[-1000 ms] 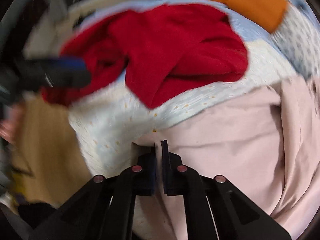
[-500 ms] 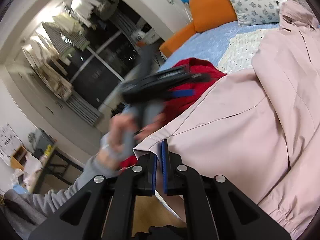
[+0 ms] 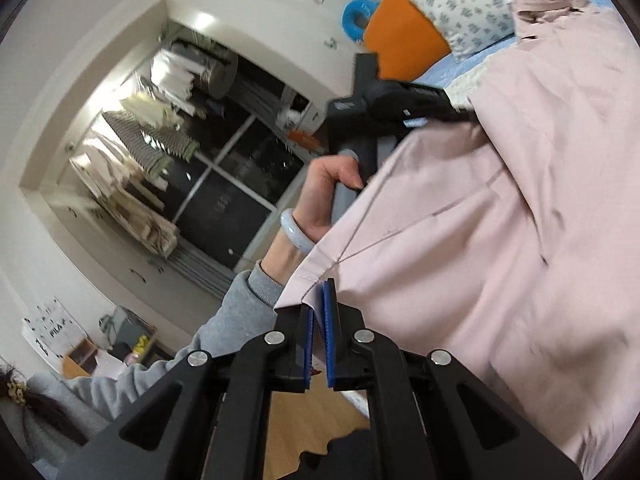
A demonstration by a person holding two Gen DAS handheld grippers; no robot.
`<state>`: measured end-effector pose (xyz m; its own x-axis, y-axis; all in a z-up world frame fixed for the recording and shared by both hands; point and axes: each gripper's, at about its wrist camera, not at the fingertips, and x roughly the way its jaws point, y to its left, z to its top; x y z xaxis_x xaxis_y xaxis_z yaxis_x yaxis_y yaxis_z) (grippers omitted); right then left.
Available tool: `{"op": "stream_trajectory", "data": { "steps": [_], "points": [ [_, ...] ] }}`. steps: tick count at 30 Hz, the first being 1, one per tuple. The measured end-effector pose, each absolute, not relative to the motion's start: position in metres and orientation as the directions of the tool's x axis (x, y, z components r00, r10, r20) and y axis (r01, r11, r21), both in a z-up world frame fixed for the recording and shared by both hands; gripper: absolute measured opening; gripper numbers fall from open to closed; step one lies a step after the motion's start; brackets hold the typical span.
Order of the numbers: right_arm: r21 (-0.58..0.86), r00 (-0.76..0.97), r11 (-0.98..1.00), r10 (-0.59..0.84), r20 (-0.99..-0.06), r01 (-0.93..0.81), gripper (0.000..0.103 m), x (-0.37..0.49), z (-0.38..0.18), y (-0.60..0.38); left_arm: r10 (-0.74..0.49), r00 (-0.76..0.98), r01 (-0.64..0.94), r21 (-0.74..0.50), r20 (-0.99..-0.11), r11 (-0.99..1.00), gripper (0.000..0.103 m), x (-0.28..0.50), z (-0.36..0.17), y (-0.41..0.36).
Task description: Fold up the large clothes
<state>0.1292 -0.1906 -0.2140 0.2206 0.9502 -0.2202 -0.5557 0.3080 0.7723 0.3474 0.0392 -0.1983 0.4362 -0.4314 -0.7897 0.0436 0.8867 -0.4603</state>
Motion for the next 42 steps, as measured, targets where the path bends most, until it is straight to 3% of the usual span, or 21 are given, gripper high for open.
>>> {"op": "stream_trajectory", "data": {
  "steps": [4, 9, 11, 13, 16, 20, 22, 23, 24, 26, 28, 30, 32, 34, 39, 42],
  "points": [
    [0.79, 0.281, 0.327, 0.938, -0.203, -0.518, 0.006, 0.111, -0.224, -0.225, -0.377, 0.447, 0.15, -0.347, -0.811, 0.926, 0.013, 0.343, -0.169, -0.021],
    [0.78, 0.351, 0.402, 0.903, -0.249, -0.48, 0.005, 0.093, -0.24, -0.256, -0.284, 0.429, 0.285, -0.169, -0.857, 0.943, 0.017, 0.335, -0.165, -0.107],
    [0.769, 0.374, 0.449, 0.88, -0.293, -0.455, 0.005, 0.089, -0.249, -0.263, -0.239, 0.417, 0.334, -0.097, -0.877, 0.938, 0.03, 0.332, -0.173, -0.135],
    [0.754, 0.395, 0.497, 0.854, -0.338, -0.429, 0.005, 0.088, -0.257, -0.268, -0.173, 0.419, 0.377, -0.003, -0.891, 0.926, 0.036, 0.324, -0.19, -0.163],
    [0.678, 0.427, 0.617, 0.78, -0.457, -0.4, 0.005, 0.085, -0.262, -0.27, -0.09, 0.436, 0.405, 0.105, -0.896, 0.908, 0.039, 0.312, -0.22, -0.185],
    [0.539, 0.453, 0.713, 0.702, -0.55, -0.449, 0.008, 0.07, -0.248, -0.272, -0.093, 0.457, 0.403, 0.112, -0.885, 0.908, 0.04, 0.301, -0.238, -0.182],
    [0.51, 0.464, 0.713, 0.701, -0.542, -0.481, 0.015, 0.065, -0.232, -0.278, -0.12, 0.453, 0.402, 0.082, -0.884, 0.912, 0.04, 0.297, -0.241, -0.175],
    [0.501, 0.477, 0.712, 0.701, -0.53, -0.492, 0.03, 0.065, -0.224, -0.28, -0.136, 0.449, 0.404, 0.065, -0.883, 0.912, 0.04, 0.294, -0.241, -0.171],
    [0.482, 0.498, 0.711, 0.703, -0.509, -0.511, 0.053, 0.066, -0.212, -0.281, -0.149, 0.444, 0.407, 0.051, -0.884, 0.912, 0.04, 0.29, -0.24, -0.168],
    [0.427, 0.544, 0.709, 0.705, -0.455, -0.561, 0.065, 0.072, -0.183, -0.283, -0.172, 0.433, 0.416, 0.027, -0.885, 0.909, 0.04, 0.285, -0.238, -0.164],
    [0.374, 0.564, 0.701, 0.712, -0.419, -0.607, 0.06, 0.083, -0.167, -0.28, -0.198, 0.422, 0.43, 0.003, -0.885, 0.903, 0.04, 0.274, -0.235, -0.158],
    [0.317, 0.548, 0.687, 0.719, -0.427, -0.654, 0.03, 0.097, -0.166, -0.271, -0.211, 0.41, 0.446, -0.007, -0.887, 0.895, 0.04, 0.265, -0.235, -0.151],
    [0.286, 0.508, 0.675, 0.716, -0.479, -0.681, 0.022, 0.118, -0.182, -0.261, -0.229, 0.394, 0.451, -0.03, -0.89, 0.892, 0.04, 0.258, -0.235, -0.14],
    [0.294, 0.438, 0.65, 0.717, -0.542, -0.7, 0.017, 0.135, -0.21, -0.248, -0.252, 0.375, 0.45, -0.062, -0.892, 0.891, 0.04, 0.254, -0.236, -0.13],
    [0.297, 0.323, 0.567, 0.744, -0.586, -0.768, 0.016, 0.138, -0.241, -0.226, -0.28, 0.356, 0.464, -0.092, -0.892, 0.881, 0.043, 0.249, -0.239, -0.122],
    [0.236, 0.29, 0.595, 0.652, -0.701, -0.768, 0.014, 0.144, -0.271, -0.216, -0.333, 0.321, 0.475, -0.154, -0.886, 0.867, 0.052, 0.254, -0.235, -0.119]
  ]
}}
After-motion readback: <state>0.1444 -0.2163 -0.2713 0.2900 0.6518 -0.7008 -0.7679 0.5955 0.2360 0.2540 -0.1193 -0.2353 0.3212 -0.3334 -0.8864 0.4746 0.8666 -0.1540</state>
